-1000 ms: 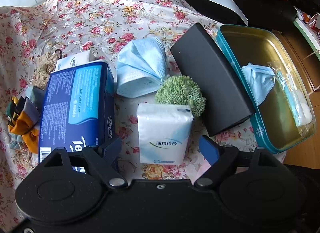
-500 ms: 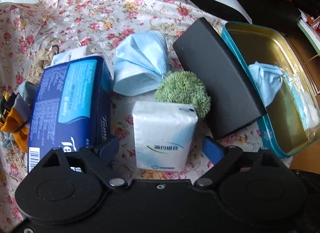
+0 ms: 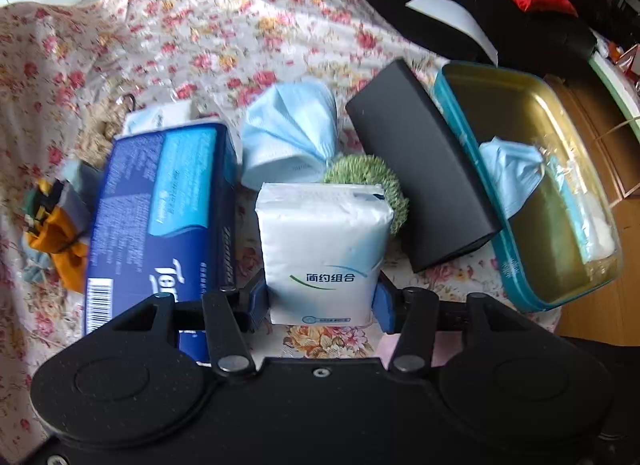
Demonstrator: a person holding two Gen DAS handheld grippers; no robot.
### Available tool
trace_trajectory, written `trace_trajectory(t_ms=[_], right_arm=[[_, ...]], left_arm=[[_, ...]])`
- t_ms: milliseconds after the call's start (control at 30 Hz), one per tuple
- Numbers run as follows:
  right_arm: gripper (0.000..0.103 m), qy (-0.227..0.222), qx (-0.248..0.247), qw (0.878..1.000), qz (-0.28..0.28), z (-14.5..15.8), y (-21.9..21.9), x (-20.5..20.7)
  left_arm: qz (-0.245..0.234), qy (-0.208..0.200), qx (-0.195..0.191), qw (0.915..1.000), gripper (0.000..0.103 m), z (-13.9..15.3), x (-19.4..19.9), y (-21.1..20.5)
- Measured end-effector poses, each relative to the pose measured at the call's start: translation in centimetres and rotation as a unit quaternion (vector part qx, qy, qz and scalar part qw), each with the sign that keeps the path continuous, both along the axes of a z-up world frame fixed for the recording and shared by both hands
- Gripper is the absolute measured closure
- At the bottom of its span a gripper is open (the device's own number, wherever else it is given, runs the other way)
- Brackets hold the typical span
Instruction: Organize soft objects
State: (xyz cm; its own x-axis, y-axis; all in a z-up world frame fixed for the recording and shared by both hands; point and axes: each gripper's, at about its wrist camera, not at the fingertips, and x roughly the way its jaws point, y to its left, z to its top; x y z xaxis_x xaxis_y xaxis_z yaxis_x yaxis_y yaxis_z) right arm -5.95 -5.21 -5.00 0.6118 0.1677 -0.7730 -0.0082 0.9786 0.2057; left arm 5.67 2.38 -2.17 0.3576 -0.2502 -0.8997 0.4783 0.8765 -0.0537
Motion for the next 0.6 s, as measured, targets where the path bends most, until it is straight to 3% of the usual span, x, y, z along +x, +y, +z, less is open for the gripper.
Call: trace_trajectory(t_ms=[300,600], right_arm=[[0.037,-0.073,0.025,0.996,-0.04,2.6,-1.7,-1.6],[0.037,-0.113,0.026,0.975,-0.19,4.3,-6.1,-3.0]], left_arm=[[0.02,-0.047,-0.032,0.9982,0.053,5.4,-0.9,1.2],[0.0,-0.063,-0.04,0.9972,0.053,7.4,-1.5,0.0]])
